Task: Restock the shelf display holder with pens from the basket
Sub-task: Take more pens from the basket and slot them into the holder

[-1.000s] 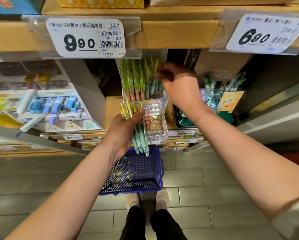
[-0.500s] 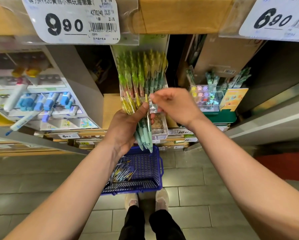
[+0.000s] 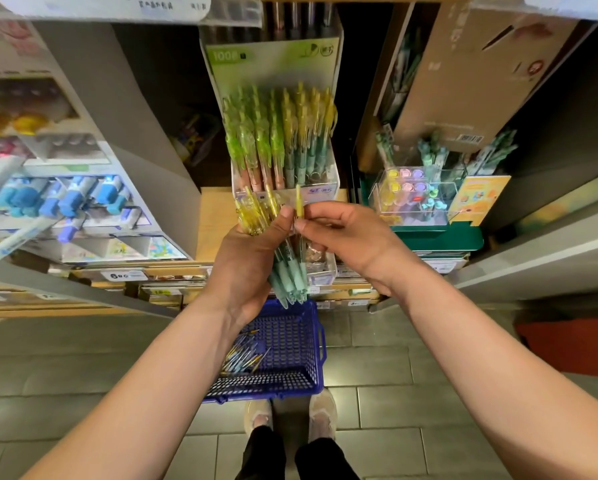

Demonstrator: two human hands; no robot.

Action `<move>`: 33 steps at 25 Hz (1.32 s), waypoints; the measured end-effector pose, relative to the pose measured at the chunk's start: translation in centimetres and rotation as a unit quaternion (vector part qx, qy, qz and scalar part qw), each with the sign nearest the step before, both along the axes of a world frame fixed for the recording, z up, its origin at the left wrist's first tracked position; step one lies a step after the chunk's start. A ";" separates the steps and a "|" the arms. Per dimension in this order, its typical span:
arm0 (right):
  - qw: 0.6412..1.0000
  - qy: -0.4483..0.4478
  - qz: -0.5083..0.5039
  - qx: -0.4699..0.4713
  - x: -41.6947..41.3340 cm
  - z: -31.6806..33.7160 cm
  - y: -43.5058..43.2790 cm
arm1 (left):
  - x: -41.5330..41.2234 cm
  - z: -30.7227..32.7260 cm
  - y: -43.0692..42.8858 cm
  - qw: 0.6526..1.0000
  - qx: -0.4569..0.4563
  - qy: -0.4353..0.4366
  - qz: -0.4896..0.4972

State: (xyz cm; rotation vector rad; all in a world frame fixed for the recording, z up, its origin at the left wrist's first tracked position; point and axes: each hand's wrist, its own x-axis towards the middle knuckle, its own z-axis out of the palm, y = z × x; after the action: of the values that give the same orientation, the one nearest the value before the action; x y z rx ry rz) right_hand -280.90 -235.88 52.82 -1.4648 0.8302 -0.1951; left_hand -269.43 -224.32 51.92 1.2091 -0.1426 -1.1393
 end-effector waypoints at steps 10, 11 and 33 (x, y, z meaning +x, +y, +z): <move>0.965 -0.135 -0.208 -0.083 0.7 4.9 -6.4 | -0.1 -0.3 -0.1 1.000 -0.013 0.015 0.017; 0.965 -0.141 -0.201 -0.097 1.1 5.1 -6.6 | -0.2 -0.3 -0.2 1.000 -0.012 0.013 0.018; 0.903 0.050 -0.009 -0.426 3.3 4.5 -5.9 | 0.0 -0.6 -0.2 1.000 -0.025 0.008 0.003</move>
State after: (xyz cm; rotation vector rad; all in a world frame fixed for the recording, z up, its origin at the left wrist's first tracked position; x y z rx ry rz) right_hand -277.64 -241.74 57.35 -2.3019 0.8842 -0.5515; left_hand -269.44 -224.49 51.28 1.1547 -0.1554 -1.1334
